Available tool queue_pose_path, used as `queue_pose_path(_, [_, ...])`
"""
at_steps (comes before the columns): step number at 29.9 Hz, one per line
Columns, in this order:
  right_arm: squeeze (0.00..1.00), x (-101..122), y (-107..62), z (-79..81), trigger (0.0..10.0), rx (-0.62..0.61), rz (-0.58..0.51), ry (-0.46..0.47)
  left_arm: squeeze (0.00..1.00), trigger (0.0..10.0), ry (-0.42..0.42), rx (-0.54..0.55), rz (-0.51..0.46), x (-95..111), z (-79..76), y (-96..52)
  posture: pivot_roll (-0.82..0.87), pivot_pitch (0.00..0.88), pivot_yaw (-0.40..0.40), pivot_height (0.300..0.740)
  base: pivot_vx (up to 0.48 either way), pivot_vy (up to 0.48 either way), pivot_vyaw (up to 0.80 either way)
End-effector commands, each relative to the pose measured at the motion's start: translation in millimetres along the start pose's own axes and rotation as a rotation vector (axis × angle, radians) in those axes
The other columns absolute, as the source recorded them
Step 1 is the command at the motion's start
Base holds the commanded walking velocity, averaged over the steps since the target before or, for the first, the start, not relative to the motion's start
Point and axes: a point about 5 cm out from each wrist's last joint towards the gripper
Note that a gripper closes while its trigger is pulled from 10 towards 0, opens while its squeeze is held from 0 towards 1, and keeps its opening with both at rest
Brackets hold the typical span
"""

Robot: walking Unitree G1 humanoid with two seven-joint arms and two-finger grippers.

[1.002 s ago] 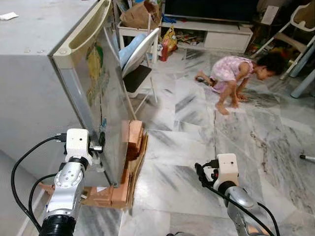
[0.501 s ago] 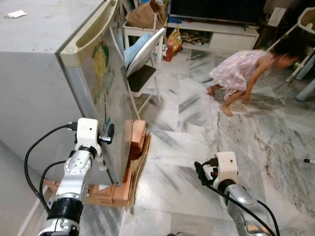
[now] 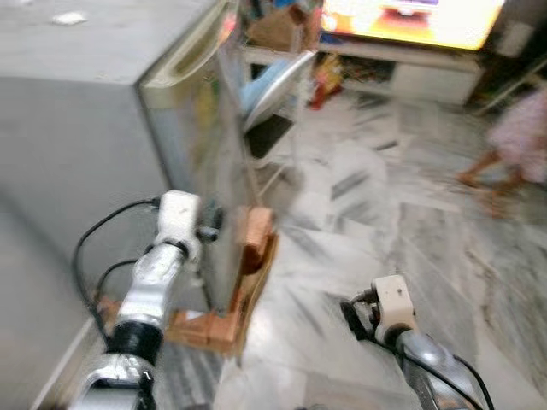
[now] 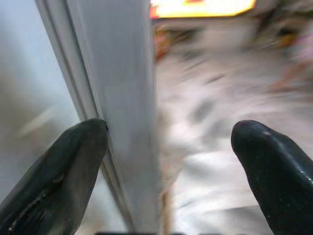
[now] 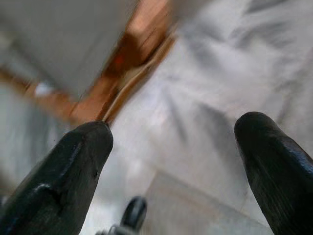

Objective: Restocking fridge

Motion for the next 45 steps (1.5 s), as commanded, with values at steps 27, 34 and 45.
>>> queue_pose_path(27, [0.0, 33, -0.1, -2.9, 10.0, -0.109, -0.183, -0.148, 0.0, 10.0, 0.066, 0.404, 0.069, -16, 52.5, -72.7, 0.05, 0.03, -0.023, 0.74, 0.0, -0.058, 0.0])
queue_pose_path(34, [0.0, 66, 2.1, 10.1, 10.0, -0.158, -0.39, -0.22, 0.0, 10.0, 0.075, 0.511, 0.154, -34, 53.9, -103.2, 0.06, 0.032, -0.051, 0.74, 0.0, -0.465, 0.0])
queue_pose_path(45, [0.0, 81, 7.4, 19.4, 10.0, -0.054, -0.465, -0.049, 0.0, 10.0, 0.032, 0.48, 0.159, -36, 33.4, -85.0, 0.03, 0.001, -0.026, 0.74, 0.027, -0.435, 0.0])
Point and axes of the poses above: a point about 5 cm out from each wrist's last joint towards the gripper, its own y axis pointing out of the wrist towards the gripper, its own x axis along the axis of the wrist's last joint, z = x × y, and after that the axes turned 10 degrees about y, right-handed
